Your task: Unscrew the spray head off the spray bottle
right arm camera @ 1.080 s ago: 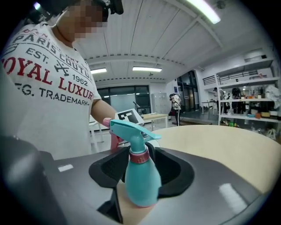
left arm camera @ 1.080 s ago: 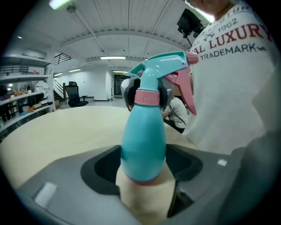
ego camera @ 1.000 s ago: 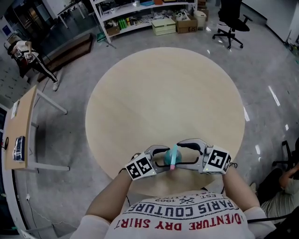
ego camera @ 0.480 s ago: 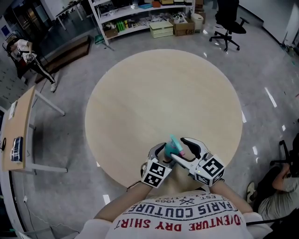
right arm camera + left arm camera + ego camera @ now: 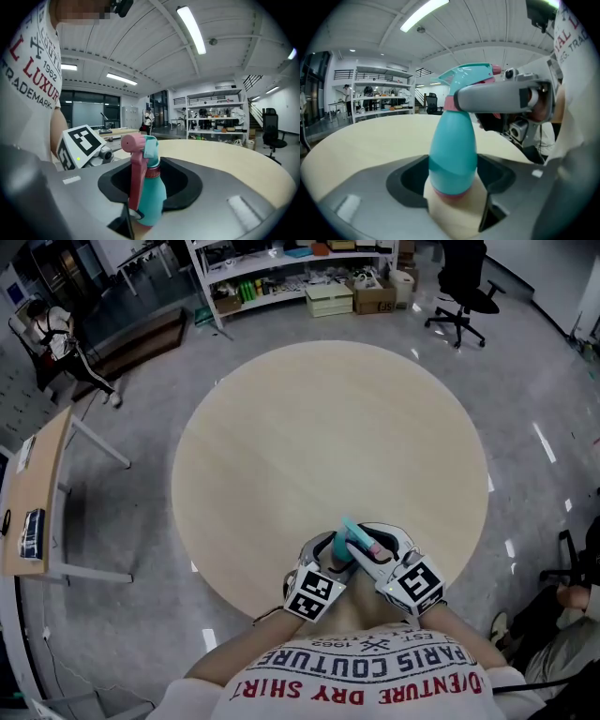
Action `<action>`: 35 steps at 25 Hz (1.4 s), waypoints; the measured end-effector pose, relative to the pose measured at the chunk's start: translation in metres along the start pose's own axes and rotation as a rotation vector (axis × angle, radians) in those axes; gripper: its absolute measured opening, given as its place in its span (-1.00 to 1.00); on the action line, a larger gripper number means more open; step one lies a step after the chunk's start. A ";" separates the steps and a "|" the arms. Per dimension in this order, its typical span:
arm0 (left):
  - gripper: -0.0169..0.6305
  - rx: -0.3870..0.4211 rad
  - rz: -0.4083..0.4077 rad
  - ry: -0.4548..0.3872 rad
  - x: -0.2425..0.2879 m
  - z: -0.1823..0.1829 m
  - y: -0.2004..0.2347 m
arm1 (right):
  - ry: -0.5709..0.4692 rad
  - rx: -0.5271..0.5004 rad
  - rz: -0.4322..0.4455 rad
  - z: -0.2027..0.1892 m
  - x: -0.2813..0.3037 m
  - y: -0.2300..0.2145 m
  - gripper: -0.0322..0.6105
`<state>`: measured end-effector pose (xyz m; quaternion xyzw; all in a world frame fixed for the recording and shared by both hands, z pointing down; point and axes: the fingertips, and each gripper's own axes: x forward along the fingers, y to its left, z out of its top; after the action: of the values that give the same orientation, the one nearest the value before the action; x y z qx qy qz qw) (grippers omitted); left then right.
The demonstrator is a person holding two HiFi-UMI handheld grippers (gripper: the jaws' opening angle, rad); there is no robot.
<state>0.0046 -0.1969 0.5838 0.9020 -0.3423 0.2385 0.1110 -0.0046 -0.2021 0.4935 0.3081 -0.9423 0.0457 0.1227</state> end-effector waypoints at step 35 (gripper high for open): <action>0.04 -0.113 0.140 -0.035 0.003 0.006 0.022 | 0.017 -0.002 -0.046 0.002 0.013 -0.009 -0.49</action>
<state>-0.0063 -0.2172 0.5808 0.8723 -0.4192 0.2100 0.1386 -0.0100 -0.2174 0.4953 0.3293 -0.9339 0.0445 0.1321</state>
